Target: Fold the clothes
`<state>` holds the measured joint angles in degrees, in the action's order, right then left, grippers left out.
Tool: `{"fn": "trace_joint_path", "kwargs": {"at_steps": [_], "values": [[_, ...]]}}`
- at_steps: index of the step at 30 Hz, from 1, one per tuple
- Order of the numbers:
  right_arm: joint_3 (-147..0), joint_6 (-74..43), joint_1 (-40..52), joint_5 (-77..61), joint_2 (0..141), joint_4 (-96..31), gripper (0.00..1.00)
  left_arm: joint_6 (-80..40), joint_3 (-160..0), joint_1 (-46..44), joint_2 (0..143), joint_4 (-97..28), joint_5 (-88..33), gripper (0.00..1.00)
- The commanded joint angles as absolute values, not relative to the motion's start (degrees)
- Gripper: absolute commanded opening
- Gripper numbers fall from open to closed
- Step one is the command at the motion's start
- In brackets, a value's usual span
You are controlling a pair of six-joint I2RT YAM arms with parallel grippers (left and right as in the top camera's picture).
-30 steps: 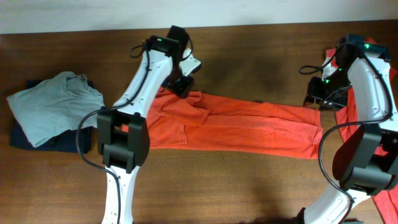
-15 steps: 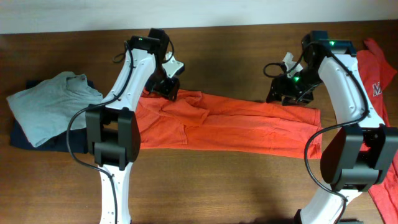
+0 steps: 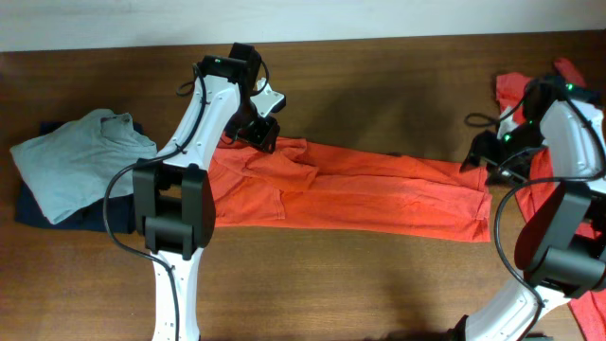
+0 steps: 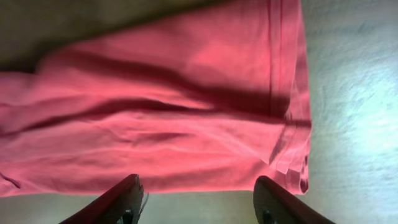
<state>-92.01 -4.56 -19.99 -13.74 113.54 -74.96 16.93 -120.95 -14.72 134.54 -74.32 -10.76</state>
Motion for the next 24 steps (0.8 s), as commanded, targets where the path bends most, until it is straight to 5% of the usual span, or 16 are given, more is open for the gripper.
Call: {"fn": "trace_joint_path", "kwargs": {"at_steps": [1, 6, 14, 19, 24], "values": [[-87.7, -4.8, -20.7, -11.8, 114.4, -70.1, 0.59, 17.2, -120.7, -14.7, 135.0, -74.2, -11.9, 0.59], [-80.1, -5.3, -21.0, -5.9, 114.4, -56.7, 0.49, 17.2, -120.7, -14.7, 135.0, -74.2, -11.8, 0.59], [-74.1, -5.6, -21.5, -5.6, 114.5, -45.6, 0.48, 17.2, -120.7, -15.0, 135.0, -74.2, -11.9, 0.59], [-74.1, -5.7, -21.5, -8.5, 114.5, -40.8, 0.15, 17.2, -120.6, -15.3, 135.0, -74.1, -11.9, 0.59], [-74.2, -6.3, -22.6, -8.6, 114.5, -35.9, 0.09, 17.2, -119.1, -15.3, 135.0, -73.0, -11.8, 0.59]]}}
